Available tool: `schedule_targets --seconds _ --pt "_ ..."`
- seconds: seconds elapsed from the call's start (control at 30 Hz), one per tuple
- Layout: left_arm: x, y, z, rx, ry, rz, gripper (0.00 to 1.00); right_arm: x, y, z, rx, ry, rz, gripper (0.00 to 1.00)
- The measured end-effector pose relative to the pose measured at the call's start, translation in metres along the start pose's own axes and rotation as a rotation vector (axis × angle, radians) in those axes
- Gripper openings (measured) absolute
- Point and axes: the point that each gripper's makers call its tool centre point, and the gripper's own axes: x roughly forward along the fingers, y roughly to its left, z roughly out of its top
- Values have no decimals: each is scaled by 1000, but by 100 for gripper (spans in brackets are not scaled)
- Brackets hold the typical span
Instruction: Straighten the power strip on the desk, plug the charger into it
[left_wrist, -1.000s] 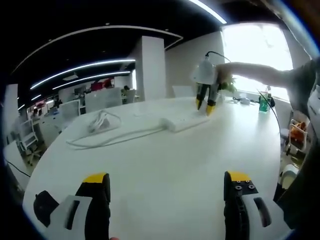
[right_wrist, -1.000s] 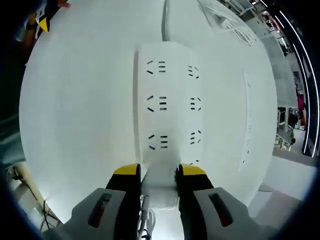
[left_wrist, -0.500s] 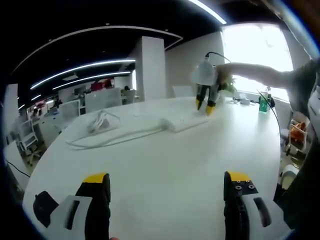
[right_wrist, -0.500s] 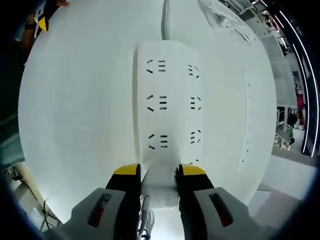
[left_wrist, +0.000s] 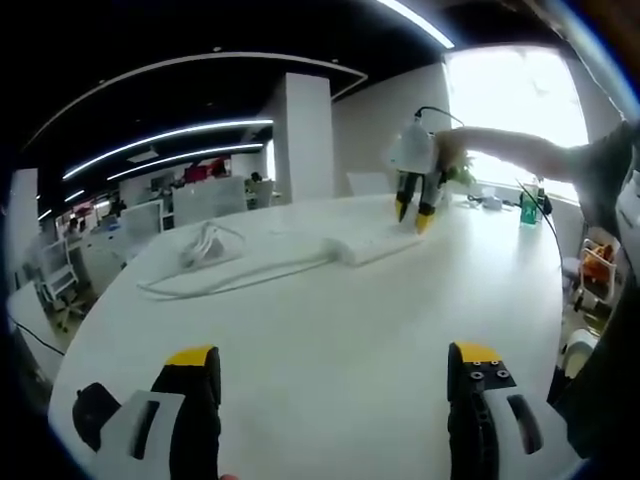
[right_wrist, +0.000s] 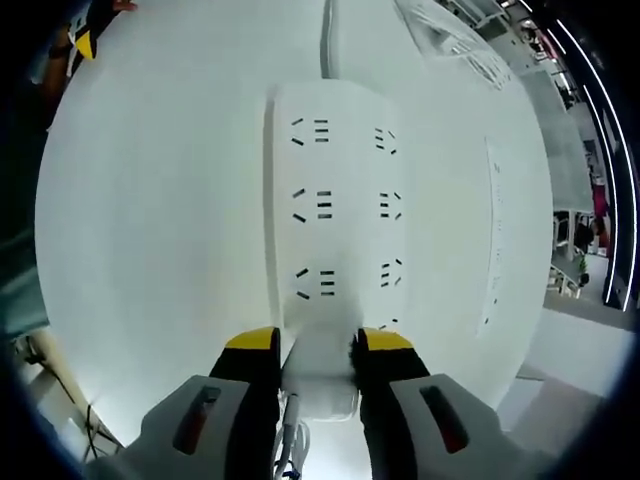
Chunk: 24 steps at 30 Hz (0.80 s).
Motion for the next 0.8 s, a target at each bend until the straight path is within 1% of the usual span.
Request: schedule_targets --seconds 0.17,0.5,0.57,0.6,0.63,0.67,0.7,0.73,0.77,0.8 --pt "0 2 0 1 4 1 97 0 1 1 7 -25 7 28" --pt "3 1 2 3 0 -2 97 0 0 1 10 -30 12 28" --pt "3 0 2 2 0 -3 97 0 0 1 11 -33 15 30" --pt "3 0 2 2 0 -3 97 0 1 1 13 -38 24 33" --pt "3 0 2 2 1 -3 97 0 5 2 23 -48 46 45" --pt "3 0 2 2 1 -3 97 -1 7 3 30 -64 48 57" --pt "2 0 2 3 0 -2 97 0 8 2 37 -67 50 67" --pt "2 1 2 2 -1 -1 97 1 10 1 37 -66 55 79" --pt "2 1 2 2 -1 -1 97 2 12 1 19 -71 59 89" --pt "2 1 2 2 -2 -1 97 3 12 2 9 -74 58 97"
